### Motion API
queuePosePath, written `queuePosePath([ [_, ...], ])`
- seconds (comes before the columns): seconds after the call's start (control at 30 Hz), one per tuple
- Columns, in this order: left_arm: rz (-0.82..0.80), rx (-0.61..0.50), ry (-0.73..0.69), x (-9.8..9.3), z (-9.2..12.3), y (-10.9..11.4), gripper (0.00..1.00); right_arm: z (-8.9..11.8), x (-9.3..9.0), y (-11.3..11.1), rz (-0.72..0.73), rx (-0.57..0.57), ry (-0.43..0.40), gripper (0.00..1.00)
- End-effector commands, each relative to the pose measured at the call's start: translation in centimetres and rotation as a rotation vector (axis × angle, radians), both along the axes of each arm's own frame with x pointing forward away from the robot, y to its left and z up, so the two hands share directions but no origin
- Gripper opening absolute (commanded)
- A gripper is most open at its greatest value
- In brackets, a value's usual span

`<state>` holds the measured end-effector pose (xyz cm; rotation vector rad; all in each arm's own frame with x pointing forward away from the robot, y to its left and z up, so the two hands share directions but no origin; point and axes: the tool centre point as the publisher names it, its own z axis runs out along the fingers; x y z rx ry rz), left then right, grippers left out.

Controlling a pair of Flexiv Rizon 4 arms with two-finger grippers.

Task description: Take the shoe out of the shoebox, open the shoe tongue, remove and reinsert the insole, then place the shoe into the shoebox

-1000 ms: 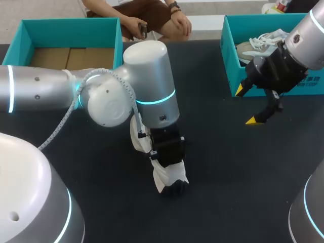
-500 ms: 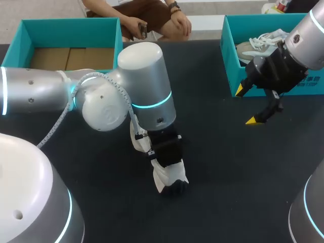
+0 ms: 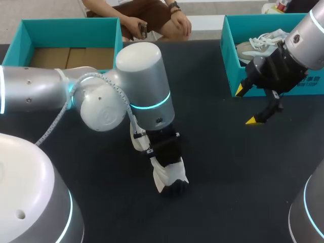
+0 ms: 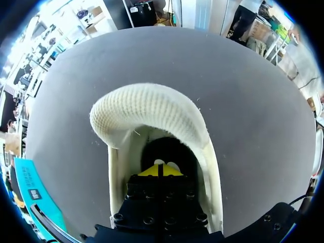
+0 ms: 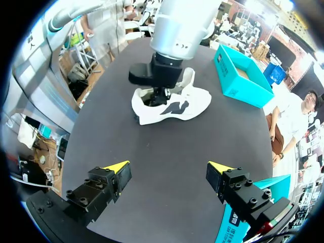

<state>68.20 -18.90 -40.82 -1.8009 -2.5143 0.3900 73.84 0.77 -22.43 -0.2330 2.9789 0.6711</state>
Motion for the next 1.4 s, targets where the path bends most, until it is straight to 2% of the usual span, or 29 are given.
queuePosePath([
  [0.03, 0.001, -0.007, 0.001, 7.3, -2.5, 3.0, 0.0, -0.1, 0.0, 0.0, -0.001, -0.001, -0.001, 1.0],
  [0.3, -0.035, -0.051, 0.029, 6.5, 0.0, 2.8, 0.0, -0.1, 0.0, 0.0, -0.001, -0.001, -0.001, 1.0],
  [0.97, -0.074, -0.075, 0.065, 5.0, 1.0, 2.0, 0.0, -0.1, 0.0, 0.0, -0.001, -0.001, -0.001, 1.0],
  [1.4, -0.11, -0.111, 0.11, 3.6, 4.0, 1.8, 0.0, -0.1, 0.0, 0.0, -0.001, -0.001, -0.001, 1.0],
])
